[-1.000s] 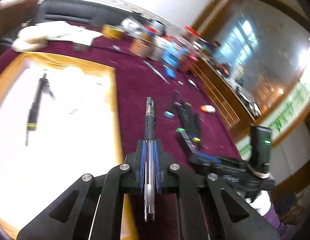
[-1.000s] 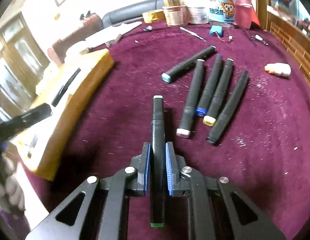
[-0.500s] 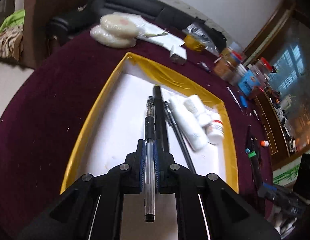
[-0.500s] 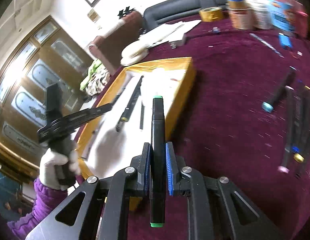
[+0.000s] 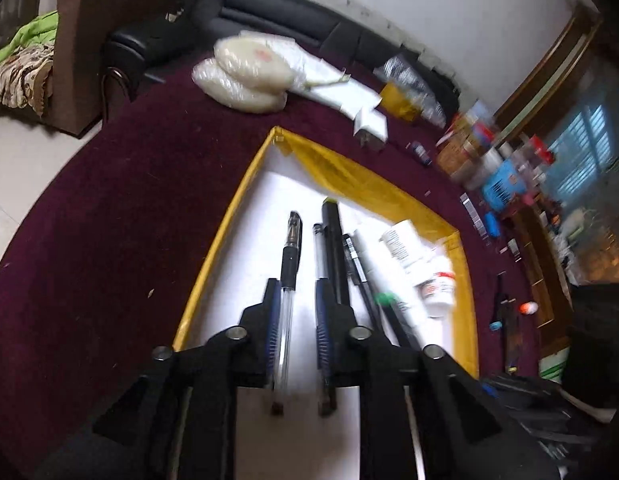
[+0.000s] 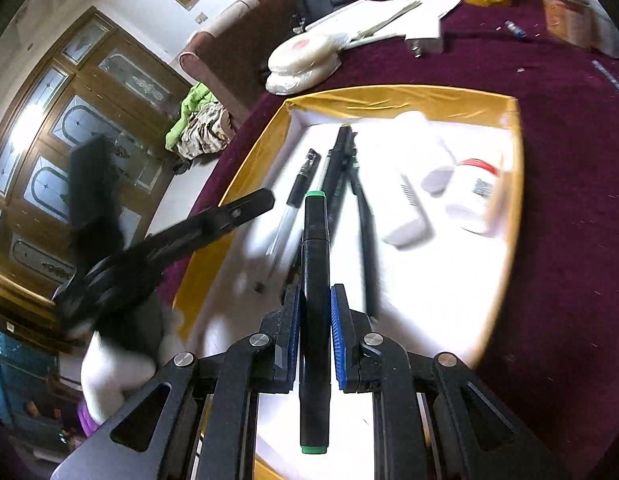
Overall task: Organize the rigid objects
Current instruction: 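Carry the pen and marker into the tray and open both grippers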
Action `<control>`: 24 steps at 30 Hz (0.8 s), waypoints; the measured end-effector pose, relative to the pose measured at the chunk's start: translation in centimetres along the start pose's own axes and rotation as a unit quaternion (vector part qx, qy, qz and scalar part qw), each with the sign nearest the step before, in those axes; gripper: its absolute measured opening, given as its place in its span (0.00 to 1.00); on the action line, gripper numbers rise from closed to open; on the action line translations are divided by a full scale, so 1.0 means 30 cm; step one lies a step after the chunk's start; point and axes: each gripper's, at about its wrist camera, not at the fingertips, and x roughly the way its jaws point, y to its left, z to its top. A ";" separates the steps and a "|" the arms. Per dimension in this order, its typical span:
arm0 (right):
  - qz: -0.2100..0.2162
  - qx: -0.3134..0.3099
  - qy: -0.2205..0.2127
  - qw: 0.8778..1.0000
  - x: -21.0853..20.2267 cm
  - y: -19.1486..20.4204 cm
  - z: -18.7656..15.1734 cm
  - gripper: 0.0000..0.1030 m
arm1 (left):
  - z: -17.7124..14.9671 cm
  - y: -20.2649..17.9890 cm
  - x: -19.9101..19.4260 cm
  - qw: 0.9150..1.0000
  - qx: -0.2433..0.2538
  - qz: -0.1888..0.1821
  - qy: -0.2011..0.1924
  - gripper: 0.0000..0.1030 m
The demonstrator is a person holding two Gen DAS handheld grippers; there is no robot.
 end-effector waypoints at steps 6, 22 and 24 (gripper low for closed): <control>0.024 0.042 0.012 0.999 0.104 0.033 0.087 0.13 | -0.047 0.080 -0.186 0.995 -0.044 -0.053 -0.068 0.51; 0.014 0.096 0.022 0.995 0.267 0.081 0.193 0.13 | -0.205 0.316 -0.349 0.983 -0.125 -0.057 -0.125 0.54; 0.009 0.098 0.017 0.995 0.265 0.079 0.191 0.13 | -0.209 0.321 -0.347 0.982 -0.128 -0.055 -0.125 0.54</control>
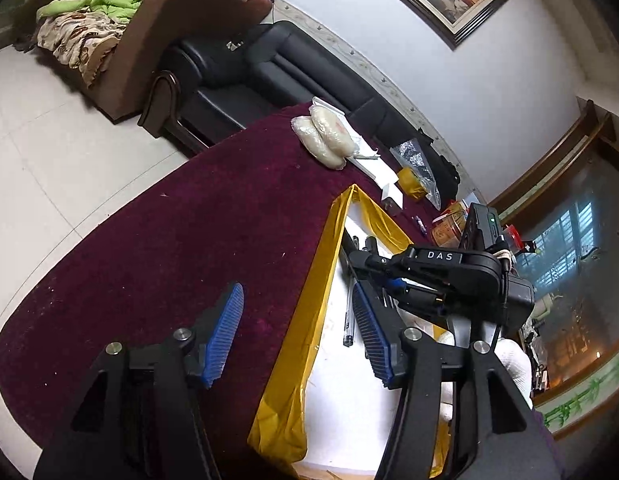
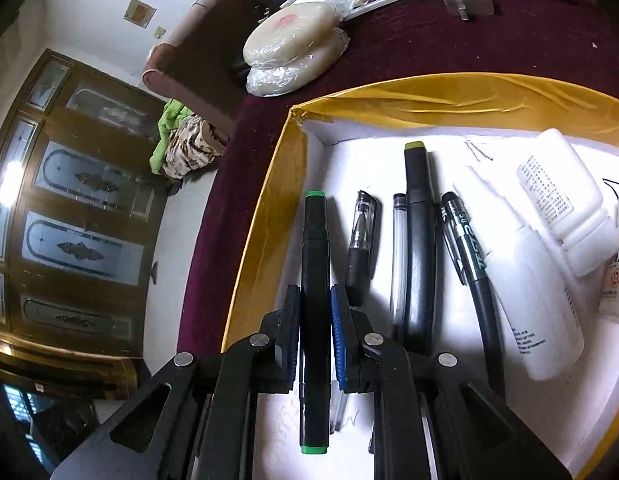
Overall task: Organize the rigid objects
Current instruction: 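Carry the pen and marker into the tray and open both grippers, then move both grippers back to the black markers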
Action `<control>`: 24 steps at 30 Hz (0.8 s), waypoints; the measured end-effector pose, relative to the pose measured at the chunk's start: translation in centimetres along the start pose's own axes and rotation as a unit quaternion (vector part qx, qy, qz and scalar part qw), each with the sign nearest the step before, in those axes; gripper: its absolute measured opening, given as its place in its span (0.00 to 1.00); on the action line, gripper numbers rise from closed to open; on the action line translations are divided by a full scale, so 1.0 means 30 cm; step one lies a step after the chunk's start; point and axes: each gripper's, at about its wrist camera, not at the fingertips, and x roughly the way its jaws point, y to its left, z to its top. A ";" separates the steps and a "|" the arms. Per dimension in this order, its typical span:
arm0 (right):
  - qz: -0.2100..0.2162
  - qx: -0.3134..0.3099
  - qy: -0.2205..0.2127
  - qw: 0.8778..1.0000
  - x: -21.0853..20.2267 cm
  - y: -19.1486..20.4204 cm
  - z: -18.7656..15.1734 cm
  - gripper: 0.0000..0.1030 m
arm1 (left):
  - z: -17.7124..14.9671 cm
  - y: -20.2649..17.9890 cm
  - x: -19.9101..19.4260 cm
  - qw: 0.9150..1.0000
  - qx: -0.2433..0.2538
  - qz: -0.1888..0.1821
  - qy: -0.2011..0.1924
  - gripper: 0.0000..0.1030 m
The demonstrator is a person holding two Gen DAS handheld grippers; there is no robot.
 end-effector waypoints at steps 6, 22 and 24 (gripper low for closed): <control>0.011 -0.005 -0.022 1.000 -0.049 -0.003 0.001 0.19 | -0.019 0.004 -0.009 1.000 -0.006 0.002 0.004 0.56; -0.033 -0.015 -0.161 0.986 -0.592 -0.379 -0.149 0.24 | -0.088 -0.075 -0.040 1.000 0.003 0.018 0.010 0.60; -0.057 0.012 -0.184 0.981 -0.687 -0.502 -0.172 0.24 | -0.099 -0.102 -0.034 1.000 0.009 0.017 0.015 0.60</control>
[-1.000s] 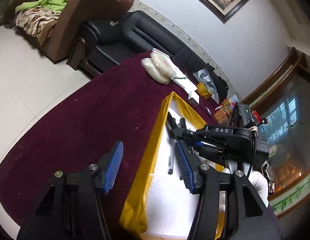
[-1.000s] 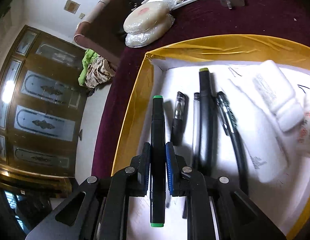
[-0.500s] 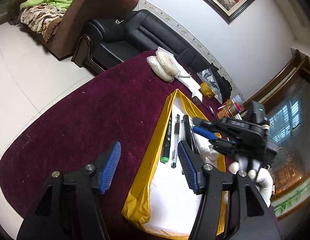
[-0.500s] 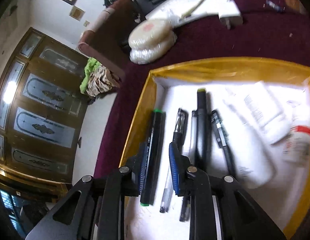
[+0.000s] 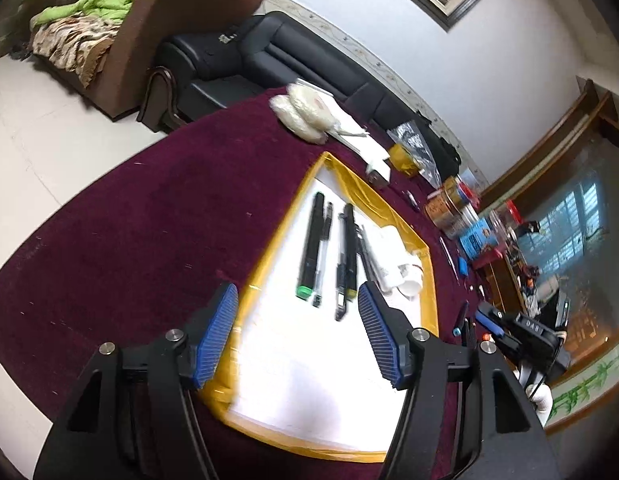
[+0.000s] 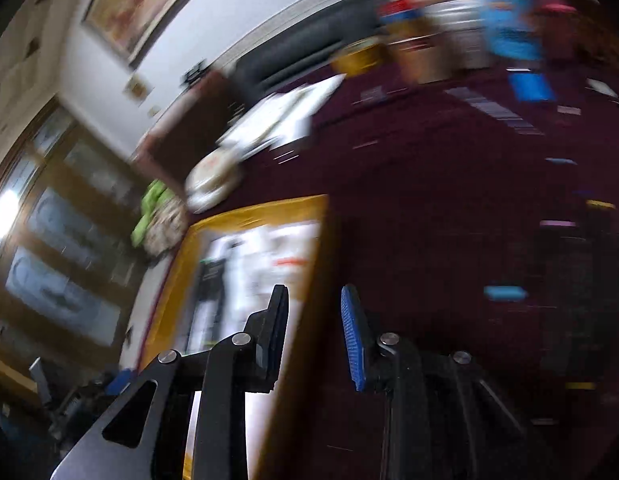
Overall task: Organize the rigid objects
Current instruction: 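Move both grippers back to the black markers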
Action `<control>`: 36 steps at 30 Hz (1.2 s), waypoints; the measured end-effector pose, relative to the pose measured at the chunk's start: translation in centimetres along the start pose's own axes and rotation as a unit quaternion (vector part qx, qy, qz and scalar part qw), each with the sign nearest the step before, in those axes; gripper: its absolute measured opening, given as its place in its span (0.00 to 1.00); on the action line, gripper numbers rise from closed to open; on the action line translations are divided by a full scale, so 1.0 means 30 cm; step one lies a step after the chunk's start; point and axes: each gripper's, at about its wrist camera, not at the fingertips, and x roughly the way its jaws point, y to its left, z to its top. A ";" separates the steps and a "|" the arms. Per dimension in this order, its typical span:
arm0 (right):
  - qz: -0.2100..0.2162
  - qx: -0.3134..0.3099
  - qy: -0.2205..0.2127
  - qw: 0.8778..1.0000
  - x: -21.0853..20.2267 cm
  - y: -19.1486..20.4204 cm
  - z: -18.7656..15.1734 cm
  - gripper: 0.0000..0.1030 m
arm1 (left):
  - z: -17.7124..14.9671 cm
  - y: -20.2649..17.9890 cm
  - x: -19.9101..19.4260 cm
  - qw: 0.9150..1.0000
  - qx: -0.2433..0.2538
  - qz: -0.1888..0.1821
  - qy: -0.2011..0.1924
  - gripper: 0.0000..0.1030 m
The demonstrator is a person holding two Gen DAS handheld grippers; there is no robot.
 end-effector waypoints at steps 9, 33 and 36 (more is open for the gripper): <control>-0.134 0.092 -0.067 0.984 -0.267 -0.482 0.006 0.24 | -0.074 -0.233 0.043 0.996 0.077 -0.026 0.023 0.60; -0.235 -0.013 -0.052 0.970 -0.124 -0.464 -0.052 0.23 | -0.376 -0.776 0.190 0.954 0.274 -0.041 0.118 0.60; -0.246 -0.020 -0.050 0.968 -0.125 -0.463 -0.053 0.22 | -0.391 -0.807 0.210 0.951 0.283 -0.037 0.122 0.60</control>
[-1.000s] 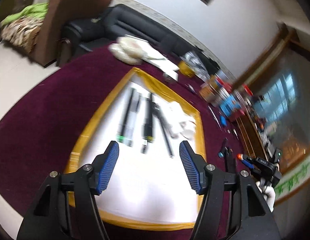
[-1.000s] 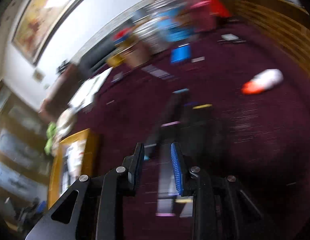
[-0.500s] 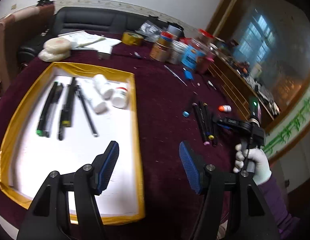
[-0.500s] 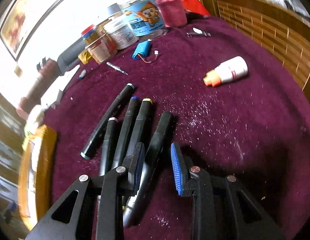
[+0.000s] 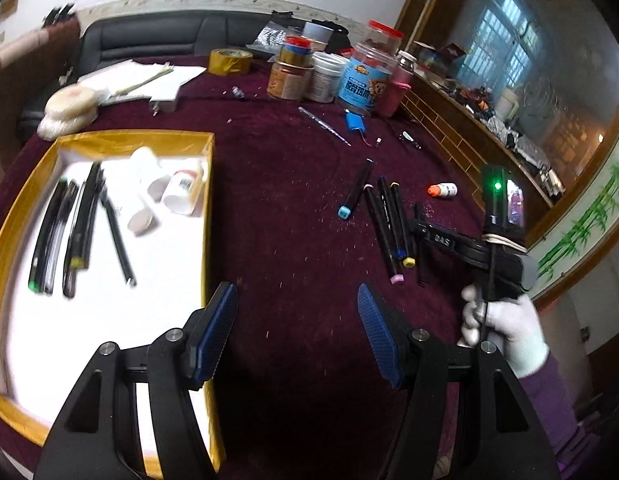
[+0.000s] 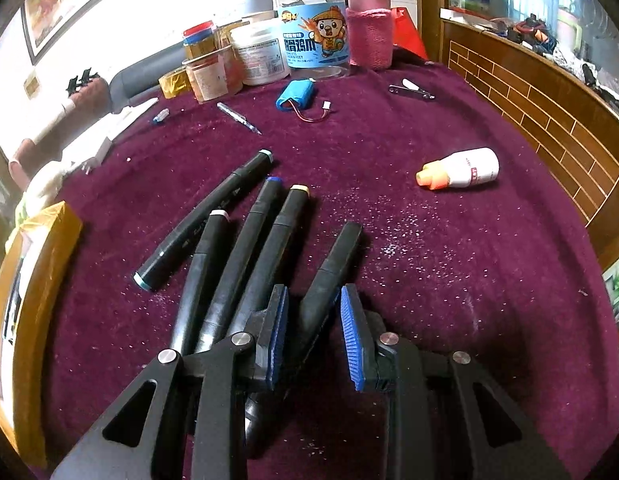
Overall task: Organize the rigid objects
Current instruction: 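Move both grippers back to the black markers, then grasp a black marker with each gripper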
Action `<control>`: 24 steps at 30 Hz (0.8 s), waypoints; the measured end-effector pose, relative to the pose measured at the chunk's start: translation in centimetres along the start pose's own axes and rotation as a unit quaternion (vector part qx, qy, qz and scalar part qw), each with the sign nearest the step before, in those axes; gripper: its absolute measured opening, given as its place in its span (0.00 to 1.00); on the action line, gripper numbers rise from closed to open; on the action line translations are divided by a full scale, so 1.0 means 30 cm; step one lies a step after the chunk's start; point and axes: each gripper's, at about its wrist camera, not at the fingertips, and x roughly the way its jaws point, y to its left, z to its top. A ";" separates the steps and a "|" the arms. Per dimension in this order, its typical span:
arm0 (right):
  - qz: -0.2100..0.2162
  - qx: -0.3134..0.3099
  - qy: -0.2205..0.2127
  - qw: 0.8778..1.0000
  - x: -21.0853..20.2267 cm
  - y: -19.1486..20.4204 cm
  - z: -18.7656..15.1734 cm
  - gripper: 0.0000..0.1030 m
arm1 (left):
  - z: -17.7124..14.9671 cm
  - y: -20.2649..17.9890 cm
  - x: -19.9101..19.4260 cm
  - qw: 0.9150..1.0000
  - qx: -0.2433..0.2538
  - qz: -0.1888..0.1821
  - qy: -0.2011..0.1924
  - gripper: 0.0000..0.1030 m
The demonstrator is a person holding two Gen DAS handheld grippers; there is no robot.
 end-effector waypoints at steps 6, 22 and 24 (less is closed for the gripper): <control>-0.014 0.041 -0.003 0.999 -0.016 -0.106 -0.003 0.13 | 0.076 -0.080 0.101 0.999 0.044 0.016 0.008 0.59; 0.095 0.128 -0.042 0.986 -0.018 -0.251 -0.032 0.13 | 0.254 -0.343 0.617 0.963 0.247 0.098 0.038 0.28; 0.098 0.129 -0.042 0.986 -0.019 -0.255 -0.033 0.13 | 0.260 -0.355 0.663 0.960 0.256 0.097 0.052 0.12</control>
